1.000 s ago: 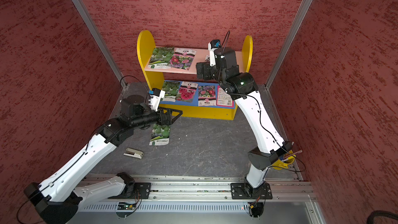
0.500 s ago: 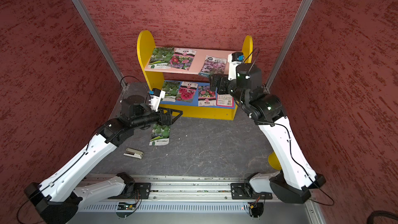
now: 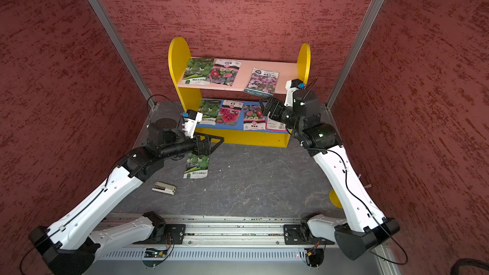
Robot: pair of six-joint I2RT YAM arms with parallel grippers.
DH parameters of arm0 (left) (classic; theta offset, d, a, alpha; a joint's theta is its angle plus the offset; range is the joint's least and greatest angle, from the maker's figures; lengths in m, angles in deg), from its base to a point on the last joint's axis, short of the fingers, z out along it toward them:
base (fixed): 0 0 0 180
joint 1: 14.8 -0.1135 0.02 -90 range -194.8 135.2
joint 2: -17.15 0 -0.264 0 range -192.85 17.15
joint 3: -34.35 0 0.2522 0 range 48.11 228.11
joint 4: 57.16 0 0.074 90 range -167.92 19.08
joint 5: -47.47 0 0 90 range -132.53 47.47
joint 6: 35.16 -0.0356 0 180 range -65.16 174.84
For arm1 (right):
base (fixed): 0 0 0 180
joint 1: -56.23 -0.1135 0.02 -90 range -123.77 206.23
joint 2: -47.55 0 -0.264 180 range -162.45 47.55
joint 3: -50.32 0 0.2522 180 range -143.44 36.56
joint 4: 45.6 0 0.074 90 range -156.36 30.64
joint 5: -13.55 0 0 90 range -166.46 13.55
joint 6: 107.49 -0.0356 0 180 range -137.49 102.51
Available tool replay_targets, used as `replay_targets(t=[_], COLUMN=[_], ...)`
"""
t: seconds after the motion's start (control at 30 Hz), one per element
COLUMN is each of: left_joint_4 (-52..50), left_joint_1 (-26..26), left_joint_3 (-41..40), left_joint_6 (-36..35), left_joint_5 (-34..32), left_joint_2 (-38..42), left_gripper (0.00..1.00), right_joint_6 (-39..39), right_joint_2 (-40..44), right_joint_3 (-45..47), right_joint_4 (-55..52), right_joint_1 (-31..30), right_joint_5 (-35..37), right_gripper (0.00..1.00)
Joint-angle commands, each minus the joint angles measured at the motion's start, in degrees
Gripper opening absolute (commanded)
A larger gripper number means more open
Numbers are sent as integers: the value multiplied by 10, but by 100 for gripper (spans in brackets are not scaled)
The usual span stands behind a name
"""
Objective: Take the seed bag off the shelf
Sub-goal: Pick up the seed packet from the shelf.
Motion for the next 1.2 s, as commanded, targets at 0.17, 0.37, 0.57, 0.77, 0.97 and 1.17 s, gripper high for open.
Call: replay_targets(t=[0.17, 0.37, 0.57, 0.77, 0.97, 1.17], left_joint_4=[16, 19, 19, 15, 14, 19], left_joint_1=[4, 4, 4, 4, 4, 4], left_joint_3=[-3, -6, -6, 1, 2, 9], left_joint_6=[9, 11, 11, 10, 12, 17], left_joint_5=[16, 17, 16, 18, 20, 29], left_joint_2=[9, 7, 5, 1, -2, -5], left_gripper=[100, 100, 100, 100, 100, 100], right_joint_6=[-93, -118, -140, -159, -168, -173], right_joint_2=[-20, -27, -30, -36, -37, -28], right_joint_3=[36, 47, 60, 69, 73, 82], right_joint_4=[151, 194, 219, 243, 252, 260], right_joint_1=[36, 49, 62, 72, 79, 81], right_joint_5=[-100, -126, -126, -128, -136, -139], right_gripper=[80, 76, 71, 60, 43, 25])
